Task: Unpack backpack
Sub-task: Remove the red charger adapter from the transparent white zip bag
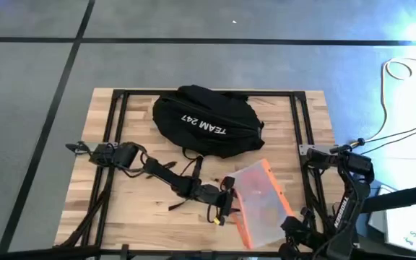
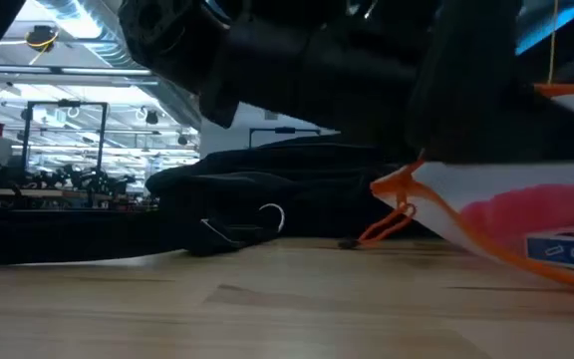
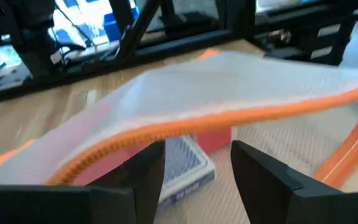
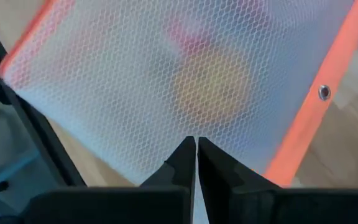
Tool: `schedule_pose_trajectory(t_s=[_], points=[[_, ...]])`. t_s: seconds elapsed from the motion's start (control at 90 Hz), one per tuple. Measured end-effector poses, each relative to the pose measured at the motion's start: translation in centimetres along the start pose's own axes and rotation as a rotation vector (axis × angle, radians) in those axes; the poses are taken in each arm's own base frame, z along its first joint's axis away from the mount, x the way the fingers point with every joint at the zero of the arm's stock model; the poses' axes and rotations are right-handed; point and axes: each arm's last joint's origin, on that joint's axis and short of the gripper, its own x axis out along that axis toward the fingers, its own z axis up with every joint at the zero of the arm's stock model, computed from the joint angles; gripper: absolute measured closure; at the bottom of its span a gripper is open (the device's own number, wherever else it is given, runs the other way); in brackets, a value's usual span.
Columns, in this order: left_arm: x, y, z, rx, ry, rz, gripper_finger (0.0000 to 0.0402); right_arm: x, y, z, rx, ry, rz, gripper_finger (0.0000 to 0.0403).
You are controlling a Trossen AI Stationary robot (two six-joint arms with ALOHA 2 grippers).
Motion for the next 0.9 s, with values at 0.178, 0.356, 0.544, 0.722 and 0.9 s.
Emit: schedule_pose_trajectory(t_s=[0.178, 0.356, 0.544, 0.722, 0.9], points=[[0.0, 0.1, 0.0, -0.013, 0.002, 0.009, 0.0233, 0.0, 0.0, 0.0, 0.000, -0.015, 0.006, 0.0403], [0.3, 0.1, 1.3, -0.105, -0.052, 0.039, 0.0233, 0.2, 0.2, 0.6, 0.028, -0.081, 0.025, 0.0403], [0.6, -0.1, 2.8, -0.081, -0.059, 0.056, 0.0233, 0.8, 1.1, 2.9, 0.071, -0.363, 0.116, 0.0401], [0.7, -0.3, 3.4, -0.081, -0.059, 0.050, 0.0233, 2.7, 1.7, 6.3, 0.111, -0.357, 0.035, 0.0366], [0.7, -0.4, 3.2, -0.084, -0.044, 0.048, 0.0233, 3.7, 2.8, 9.7, -0.039, -0.273, -0.022, 0.0270]])
